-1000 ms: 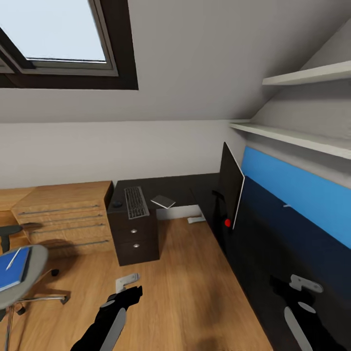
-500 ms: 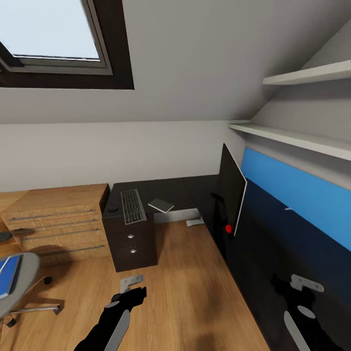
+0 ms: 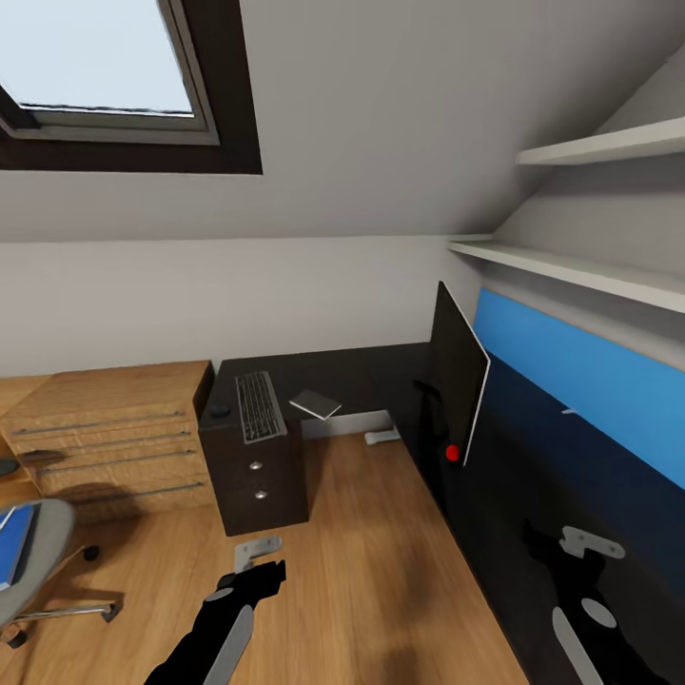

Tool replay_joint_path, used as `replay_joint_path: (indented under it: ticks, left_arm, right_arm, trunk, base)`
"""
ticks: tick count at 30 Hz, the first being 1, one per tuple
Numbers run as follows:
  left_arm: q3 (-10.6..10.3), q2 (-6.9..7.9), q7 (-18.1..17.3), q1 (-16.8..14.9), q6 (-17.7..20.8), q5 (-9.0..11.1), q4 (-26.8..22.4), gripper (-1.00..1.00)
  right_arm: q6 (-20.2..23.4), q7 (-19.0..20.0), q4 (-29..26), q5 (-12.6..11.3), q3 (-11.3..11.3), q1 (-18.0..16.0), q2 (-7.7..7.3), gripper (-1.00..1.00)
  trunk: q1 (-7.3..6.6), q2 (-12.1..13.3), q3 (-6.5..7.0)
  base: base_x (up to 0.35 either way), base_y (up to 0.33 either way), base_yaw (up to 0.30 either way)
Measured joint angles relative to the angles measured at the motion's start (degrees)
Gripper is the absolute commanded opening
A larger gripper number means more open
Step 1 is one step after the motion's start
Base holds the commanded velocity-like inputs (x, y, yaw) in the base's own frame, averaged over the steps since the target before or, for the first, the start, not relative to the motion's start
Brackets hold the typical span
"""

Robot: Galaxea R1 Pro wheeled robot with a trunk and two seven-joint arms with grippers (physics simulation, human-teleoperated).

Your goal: In the bedroom, organize the workspace by keeping the computer under the desk, ensuring the monitor is on the desk, placing the keyboard on the desk next to the monitor, placing the mouse on the desk next to the keyboard, moving the folder from the swivel chair onto the desk next to the mouse, stacking the notebook on top of the folder with the pen on top of the notebook, and positioning the swivel chair next to the desk.

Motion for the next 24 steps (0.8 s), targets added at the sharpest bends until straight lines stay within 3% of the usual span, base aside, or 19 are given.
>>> replay_joint_path:
  ticks: [13,24]
  left_arm:
    - [0.00,0.00,0.00,0.00,-0.01,0.09,0.10,1.00]
    - [0.03,0.06,0.00,0.00,0.00,0.01,0.09,1.00]
  right_arm:
    - [-0.60,-0.27,-0.06,0.00,-0.61,0.00,-0.08,1.00]
    - [-0.66,-0.31,-0.02,0.02,-0.76,0.00,-0.14,1.00]
  trunk:
    - [0.02,0.01,0.00]
    - [0.00,0.00,0.00]
  base:
    - [0.038,0.003,0.000]
    - [0.247,0.000,0.000]
